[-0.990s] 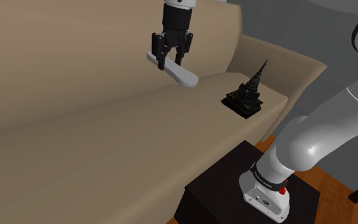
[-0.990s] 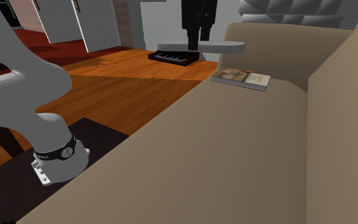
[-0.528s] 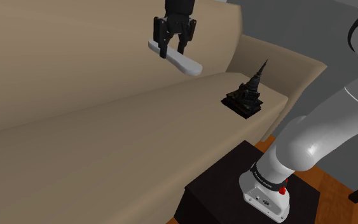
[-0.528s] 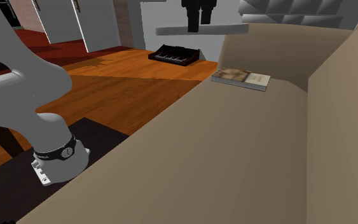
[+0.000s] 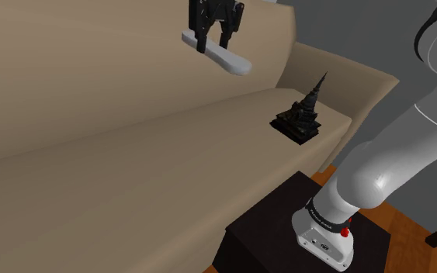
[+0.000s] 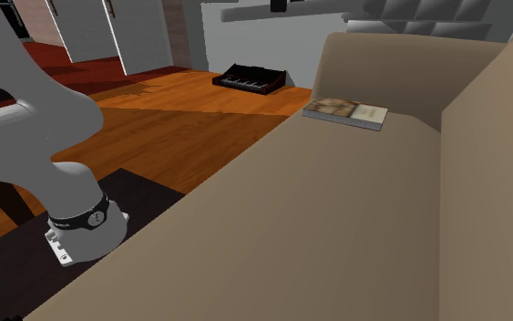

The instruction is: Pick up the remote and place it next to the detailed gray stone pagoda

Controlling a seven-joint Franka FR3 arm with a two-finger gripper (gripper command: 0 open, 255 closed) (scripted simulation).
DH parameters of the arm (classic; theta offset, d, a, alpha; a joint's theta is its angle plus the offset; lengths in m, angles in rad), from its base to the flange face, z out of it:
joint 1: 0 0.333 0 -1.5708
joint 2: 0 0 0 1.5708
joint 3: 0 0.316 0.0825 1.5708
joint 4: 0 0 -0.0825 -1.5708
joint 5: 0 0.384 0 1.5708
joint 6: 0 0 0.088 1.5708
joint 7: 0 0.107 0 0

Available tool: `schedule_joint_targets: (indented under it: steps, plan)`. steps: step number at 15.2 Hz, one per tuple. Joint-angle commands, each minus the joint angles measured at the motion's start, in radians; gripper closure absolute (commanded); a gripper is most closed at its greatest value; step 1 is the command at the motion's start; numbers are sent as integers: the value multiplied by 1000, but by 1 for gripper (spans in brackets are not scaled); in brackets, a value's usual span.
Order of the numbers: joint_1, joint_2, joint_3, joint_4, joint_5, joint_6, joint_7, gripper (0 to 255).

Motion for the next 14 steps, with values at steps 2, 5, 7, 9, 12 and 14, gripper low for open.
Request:
schedule_joint_targets:
  steps: [2,5,7,9,12,14]
  plan:
    - [1,27,6,71,-10,-46,9,255]
    - [-21,-1,-30,42,-3,-44,-49,255]
    - [-42,-24,-65,17,0,-42,-105,255]
    - [-62,-42,-100,-3,-1,-41,-160,255]
    - [-90,-59,-151,-23,-6,-40,-241,255]
    - [-109,-64,-184,-30,-11,-39,-293,255]
